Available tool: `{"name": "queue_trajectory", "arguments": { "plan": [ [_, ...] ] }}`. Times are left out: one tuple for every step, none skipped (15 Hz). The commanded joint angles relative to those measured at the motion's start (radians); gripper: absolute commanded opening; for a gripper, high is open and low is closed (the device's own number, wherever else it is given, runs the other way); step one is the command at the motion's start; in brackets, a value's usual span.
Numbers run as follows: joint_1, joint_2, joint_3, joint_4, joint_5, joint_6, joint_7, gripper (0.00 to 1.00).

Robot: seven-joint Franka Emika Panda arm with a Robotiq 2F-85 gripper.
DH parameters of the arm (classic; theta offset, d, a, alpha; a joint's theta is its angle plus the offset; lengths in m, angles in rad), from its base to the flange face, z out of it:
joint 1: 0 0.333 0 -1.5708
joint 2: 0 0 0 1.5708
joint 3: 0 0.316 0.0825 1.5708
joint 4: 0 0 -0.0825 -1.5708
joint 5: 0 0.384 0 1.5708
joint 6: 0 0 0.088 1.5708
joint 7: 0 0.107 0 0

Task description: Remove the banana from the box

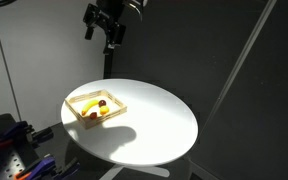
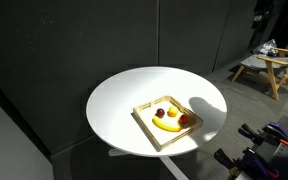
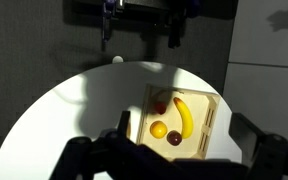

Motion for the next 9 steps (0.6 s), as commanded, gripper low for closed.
{"name": "queue_trajectory", "arguments": {
  "plan": [
    [-0.028,0.001,0.041,0.0,-0.006,0.01,-0.004,1.0],
    [-0.028,0.001,0.049,0.0,-0.011,0.014,-0.003,1.0],
    [-0.028,0.001,0.057,-0.003,-0.017,0.021,0.0,1.0],
    [-0.028,0.001,0.065,-0.003,-0.021,0.026,0.002,1.0],
    [-0.027,0.003,0.072,-0.004,-0.025,0.032,0.004,1.0],
    [-0.027,0.004,0.079,-0.005,-0.029,0.041,0.007,1.0],
    [-0.025,0.006,0.086,-0.005,-0.034,0.047,0.009,1.0],
    [-0.024,0.008,0.095,-0.007,-0.042,0.055,0.014,1.0],
    [-0.022,0.009,0.104,-0.009,-0.051,0.064,0.016,1.0]
  ]
}}
